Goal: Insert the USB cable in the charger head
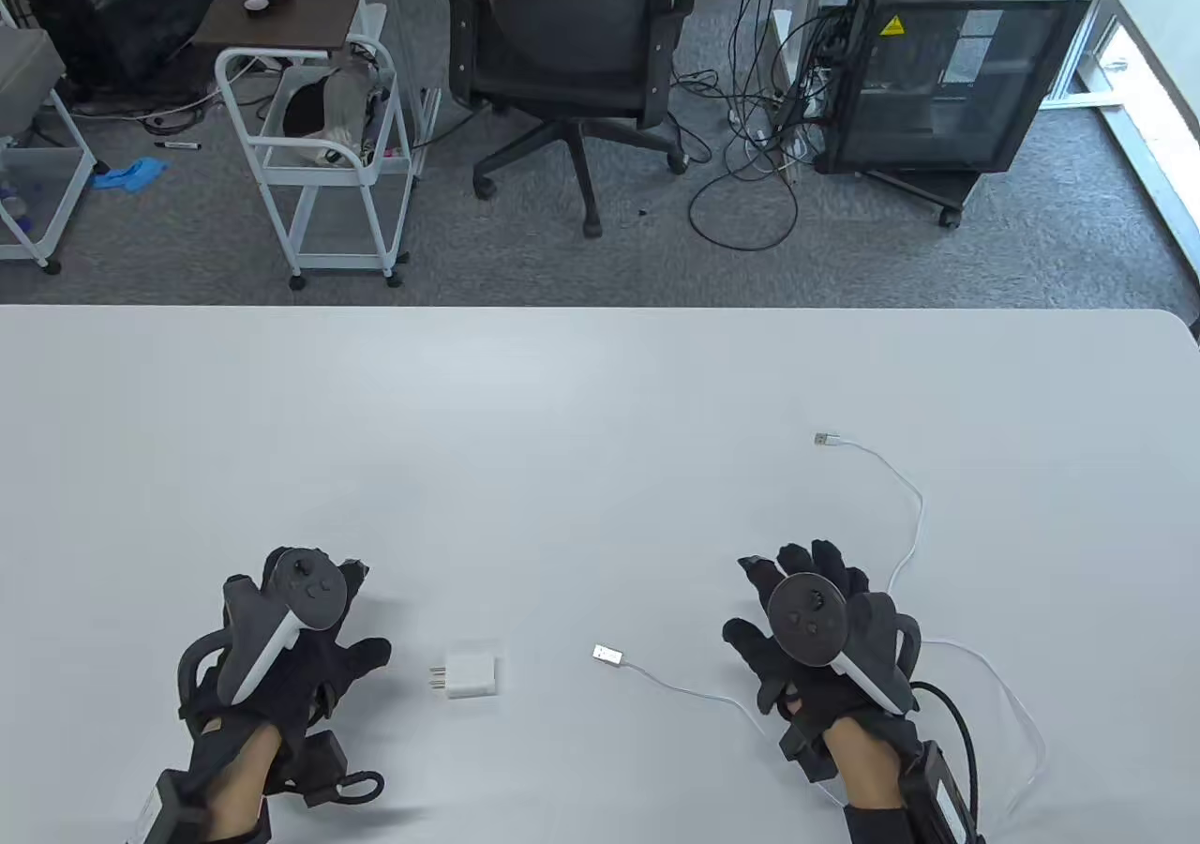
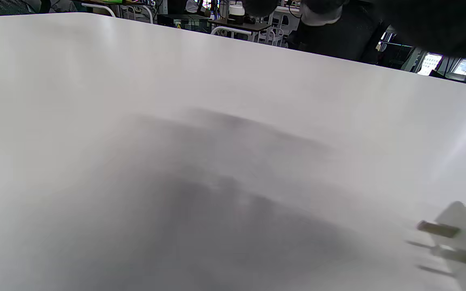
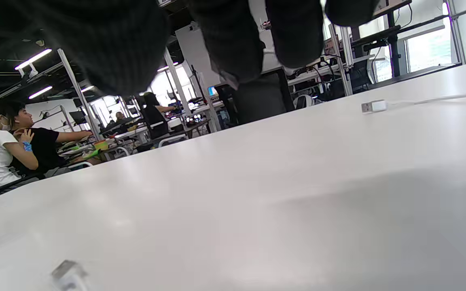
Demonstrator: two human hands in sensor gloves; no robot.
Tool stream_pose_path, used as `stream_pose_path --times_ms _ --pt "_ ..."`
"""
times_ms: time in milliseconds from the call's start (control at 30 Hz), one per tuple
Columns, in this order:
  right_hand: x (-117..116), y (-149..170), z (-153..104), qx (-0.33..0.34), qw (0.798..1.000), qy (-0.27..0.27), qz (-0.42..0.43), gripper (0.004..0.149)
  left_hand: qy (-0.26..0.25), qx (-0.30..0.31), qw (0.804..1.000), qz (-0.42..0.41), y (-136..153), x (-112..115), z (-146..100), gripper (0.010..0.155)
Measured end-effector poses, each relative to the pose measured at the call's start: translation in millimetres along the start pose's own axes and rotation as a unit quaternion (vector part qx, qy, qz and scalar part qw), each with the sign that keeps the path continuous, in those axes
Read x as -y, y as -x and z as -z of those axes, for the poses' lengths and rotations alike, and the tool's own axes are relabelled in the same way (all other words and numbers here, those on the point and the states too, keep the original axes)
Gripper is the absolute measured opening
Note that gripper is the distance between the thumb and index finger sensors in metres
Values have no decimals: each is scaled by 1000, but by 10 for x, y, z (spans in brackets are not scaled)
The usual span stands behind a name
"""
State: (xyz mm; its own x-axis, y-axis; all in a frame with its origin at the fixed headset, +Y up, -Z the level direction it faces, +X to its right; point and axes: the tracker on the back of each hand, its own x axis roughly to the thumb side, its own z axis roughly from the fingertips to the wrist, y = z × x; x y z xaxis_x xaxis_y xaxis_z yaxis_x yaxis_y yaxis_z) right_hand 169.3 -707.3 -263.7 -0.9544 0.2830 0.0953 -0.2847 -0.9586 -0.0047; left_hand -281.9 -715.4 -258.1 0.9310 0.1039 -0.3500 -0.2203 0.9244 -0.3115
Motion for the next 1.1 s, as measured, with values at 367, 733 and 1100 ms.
stream_pose_path --times_ms 367,733,1100 --pt "-23 3 -5 -5 1000 -12 7 77 -3 15 1000 -3 -31 -24 -37 94" --pt "-27 7 6 -5 1000 -14 16 79 13 30 999 -3 -72 -7 -54 98" --pt "-39 -28 5 5 1000 -8 14 78 -2 87 993 84 -372 140 -172 100"
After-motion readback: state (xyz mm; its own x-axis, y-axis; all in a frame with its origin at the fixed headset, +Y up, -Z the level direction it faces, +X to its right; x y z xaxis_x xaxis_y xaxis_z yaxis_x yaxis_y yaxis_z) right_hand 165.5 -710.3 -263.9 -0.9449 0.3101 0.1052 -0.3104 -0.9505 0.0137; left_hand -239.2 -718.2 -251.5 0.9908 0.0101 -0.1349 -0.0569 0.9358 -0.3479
